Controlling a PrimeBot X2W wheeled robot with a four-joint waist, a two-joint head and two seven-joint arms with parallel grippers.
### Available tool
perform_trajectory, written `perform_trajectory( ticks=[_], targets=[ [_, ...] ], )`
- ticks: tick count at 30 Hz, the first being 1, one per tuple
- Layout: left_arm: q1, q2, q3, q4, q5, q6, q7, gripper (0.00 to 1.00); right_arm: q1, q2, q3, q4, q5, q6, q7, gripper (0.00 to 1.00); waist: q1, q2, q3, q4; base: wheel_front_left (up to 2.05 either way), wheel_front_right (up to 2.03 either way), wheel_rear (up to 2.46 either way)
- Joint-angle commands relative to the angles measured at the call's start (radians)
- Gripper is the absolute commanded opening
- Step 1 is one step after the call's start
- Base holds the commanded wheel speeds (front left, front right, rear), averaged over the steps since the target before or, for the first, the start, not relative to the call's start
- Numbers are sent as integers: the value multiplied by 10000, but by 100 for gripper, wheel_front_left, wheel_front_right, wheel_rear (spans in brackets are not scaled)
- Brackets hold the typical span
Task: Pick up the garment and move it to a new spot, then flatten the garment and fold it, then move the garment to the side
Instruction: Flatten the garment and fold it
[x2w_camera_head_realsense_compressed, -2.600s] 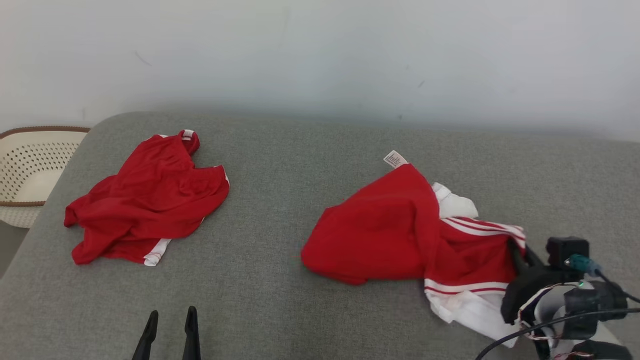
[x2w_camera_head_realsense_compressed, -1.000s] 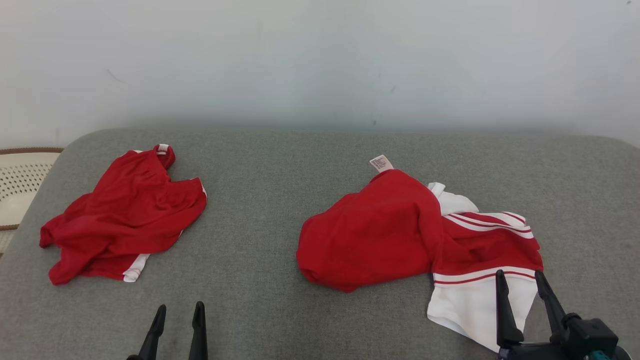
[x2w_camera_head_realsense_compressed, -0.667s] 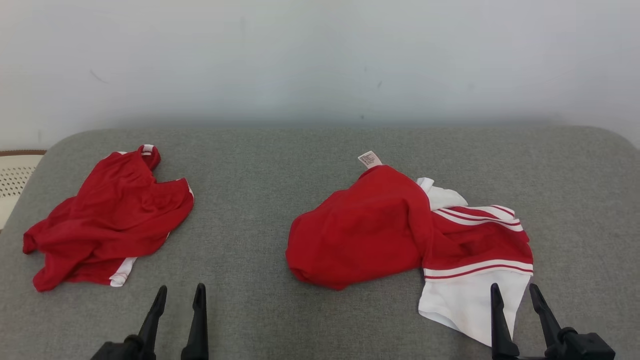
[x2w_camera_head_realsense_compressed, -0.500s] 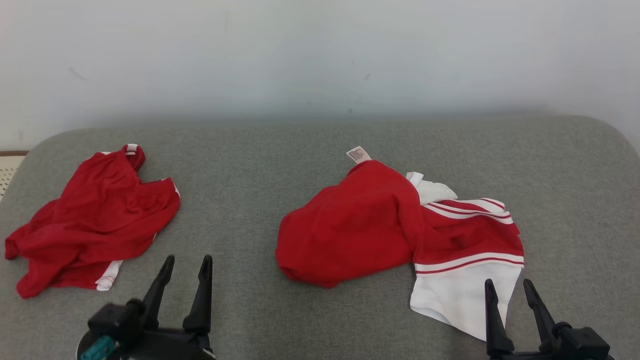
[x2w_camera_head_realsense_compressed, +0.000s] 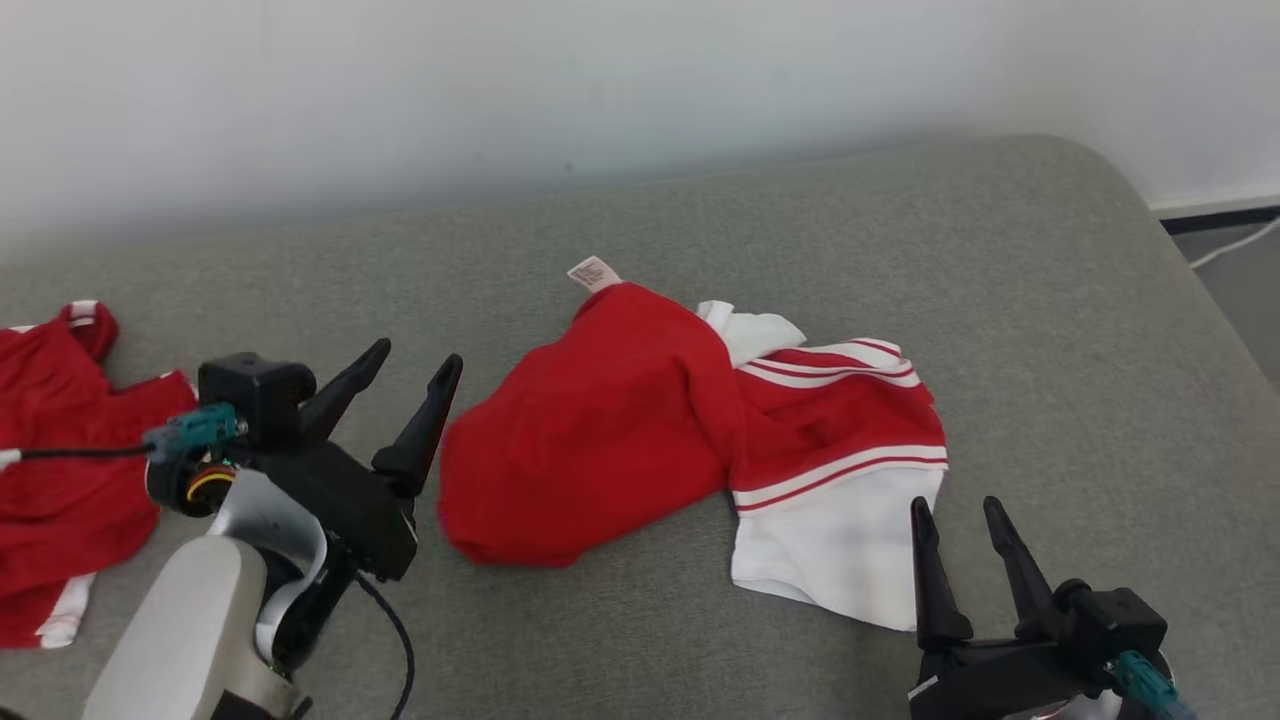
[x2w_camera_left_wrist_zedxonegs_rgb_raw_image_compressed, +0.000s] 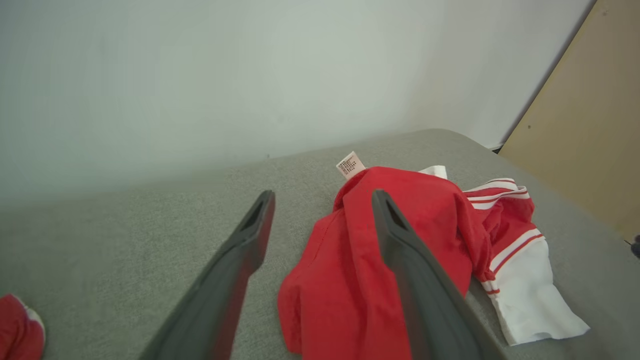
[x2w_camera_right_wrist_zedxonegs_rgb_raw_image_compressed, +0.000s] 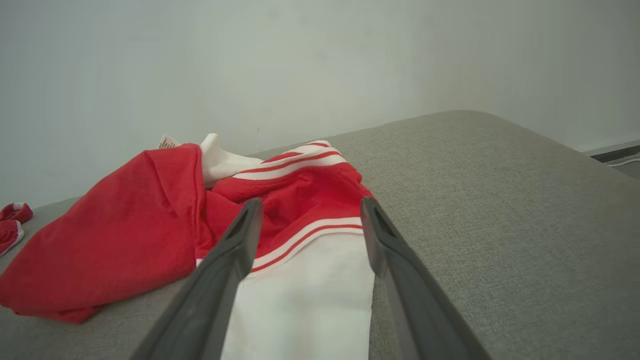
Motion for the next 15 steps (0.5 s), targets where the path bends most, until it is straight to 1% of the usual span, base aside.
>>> perform_trajectory(
  ticks=[1, 4, 6, 8, 15],
  targets=[
    [-113, 68, -23, 81, -81, -53, 81, 100, -60, 16, 59, 25, 63, 7, -63, 100, -1, -1, 470, -652, 0, 0, 0],
    [-706, 344, -374, 425, -485, -48, 557, 100, -300, 16, 237, 141, 321, 7, -73, 100, -1, -1, 665, -1032, 0, 0, 0],
    [-1021, 422, -562, 703, -860, -56, 868, 100, -369, 17, 338, 137, 433, 9, -75, 100, -1, -1, 772, -1259, 0, 0, 0],
    [-1336, 701, -896, 1005, -1117, -57, 1242, 100, -401, 17, 394, 114, 557, 7, -59, 100, -1, -1, 869, -1458, 0, 0, 0],
    [-1915, 1305, -1532, 2162, -1590, -56, 2010, 100, -398, 17, 415, 87, 743, 9, -62, 100, -1, -1, 1035, -1756, 0, 0, 0]
  ],
)
